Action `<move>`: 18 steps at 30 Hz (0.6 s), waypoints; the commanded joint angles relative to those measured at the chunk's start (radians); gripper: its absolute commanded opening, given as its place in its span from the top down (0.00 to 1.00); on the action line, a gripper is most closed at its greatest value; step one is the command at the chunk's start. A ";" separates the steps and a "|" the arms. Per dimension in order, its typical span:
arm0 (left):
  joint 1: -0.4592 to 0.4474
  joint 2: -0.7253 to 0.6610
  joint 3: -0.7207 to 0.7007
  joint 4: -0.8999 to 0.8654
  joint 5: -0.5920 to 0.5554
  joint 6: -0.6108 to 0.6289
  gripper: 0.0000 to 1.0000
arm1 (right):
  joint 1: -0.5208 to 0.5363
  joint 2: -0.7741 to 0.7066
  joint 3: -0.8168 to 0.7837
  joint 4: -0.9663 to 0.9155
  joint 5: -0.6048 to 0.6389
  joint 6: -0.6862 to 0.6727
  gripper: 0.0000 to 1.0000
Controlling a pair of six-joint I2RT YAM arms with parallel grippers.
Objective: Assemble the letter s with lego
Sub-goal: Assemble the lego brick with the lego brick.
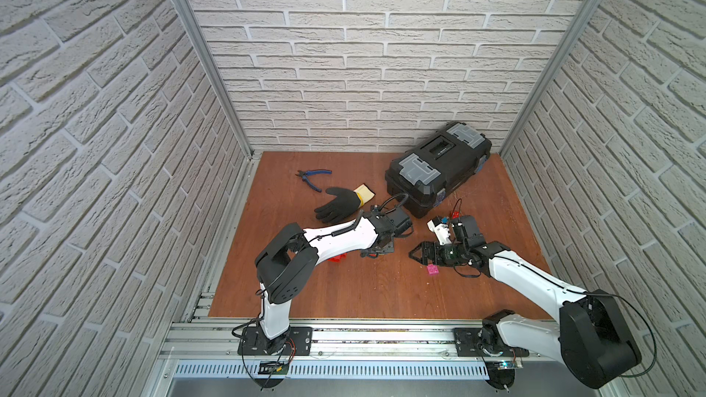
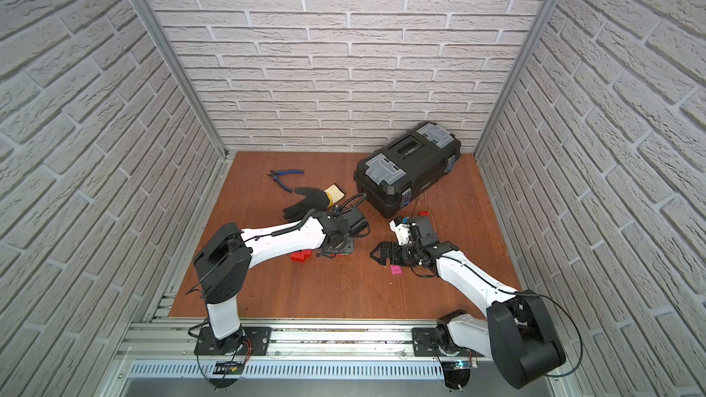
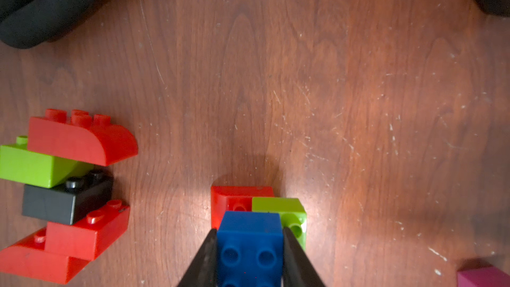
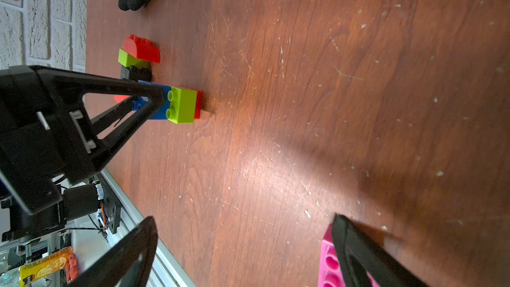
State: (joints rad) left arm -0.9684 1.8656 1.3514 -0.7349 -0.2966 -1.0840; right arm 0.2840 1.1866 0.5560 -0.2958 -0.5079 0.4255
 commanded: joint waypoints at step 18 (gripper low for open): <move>0.038 -0.149 0.017 0.009 -0.023 0.176 0.31 | 0.026 -0.081 0.083 -0.278 0.263 -0.021 0.04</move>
State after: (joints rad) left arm -0.9516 1.7775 1.3666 -0.7448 -0.2947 -0.9798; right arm 0.2966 1.1309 0.6147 -0.5079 -0.3367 0.4068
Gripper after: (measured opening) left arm 0.680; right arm 0.961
